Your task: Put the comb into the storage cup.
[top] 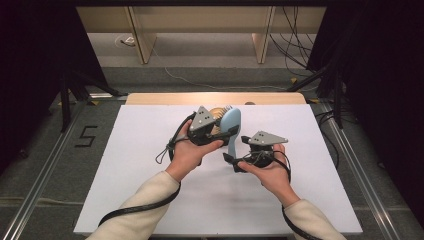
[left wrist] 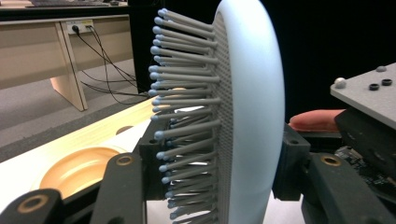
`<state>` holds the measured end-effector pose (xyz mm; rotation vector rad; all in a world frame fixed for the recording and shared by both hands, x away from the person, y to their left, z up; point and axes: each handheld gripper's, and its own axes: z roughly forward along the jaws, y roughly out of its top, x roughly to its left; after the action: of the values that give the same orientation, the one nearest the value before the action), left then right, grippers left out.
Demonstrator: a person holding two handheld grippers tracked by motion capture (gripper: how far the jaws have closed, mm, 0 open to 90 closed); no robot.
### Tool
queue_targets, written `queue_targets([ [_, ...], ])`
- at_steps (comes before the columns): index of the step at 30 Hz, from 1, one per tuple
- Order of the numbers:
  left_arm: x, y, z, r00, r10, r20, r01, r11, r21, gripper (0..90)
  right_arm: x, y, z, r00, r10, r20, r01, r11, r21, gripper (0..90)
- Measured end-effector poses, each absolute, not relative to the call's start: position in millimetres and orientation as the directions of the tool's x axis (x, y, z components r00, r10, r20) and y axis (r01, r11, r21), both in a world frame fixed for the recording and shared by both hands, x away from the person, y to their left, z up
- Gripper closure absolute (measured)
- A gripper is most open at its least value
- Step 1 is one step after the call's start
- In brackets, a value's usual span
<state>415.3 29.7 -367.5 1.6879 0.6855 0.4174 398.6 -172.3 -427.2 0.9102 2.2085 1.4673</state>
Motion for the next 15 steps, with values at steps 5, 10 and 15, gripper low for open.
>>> queue_targets([
  [5,416,32,-363,0.761,0.644,-0.083,0.207,-0.118,0.971,50.0,396,-178,-427,-0.754,0.651,0.084,0.314,0.245,0.917,2.2],
  [10,417,35,-360,0.759,0.646,-0.08,0.201,-0.116,0.973,50.0,395,-183,-428,-0.758,0.645,0.098,0.307,0.22,0.926,1.1],
  [15,420,38,-358,0.755,0.651,-0.08,0.2,-0.112,0.973,49.9,394,-188,-427,-0.755,0.648,0.104,0.306,0.207,0.929,0.9],
])
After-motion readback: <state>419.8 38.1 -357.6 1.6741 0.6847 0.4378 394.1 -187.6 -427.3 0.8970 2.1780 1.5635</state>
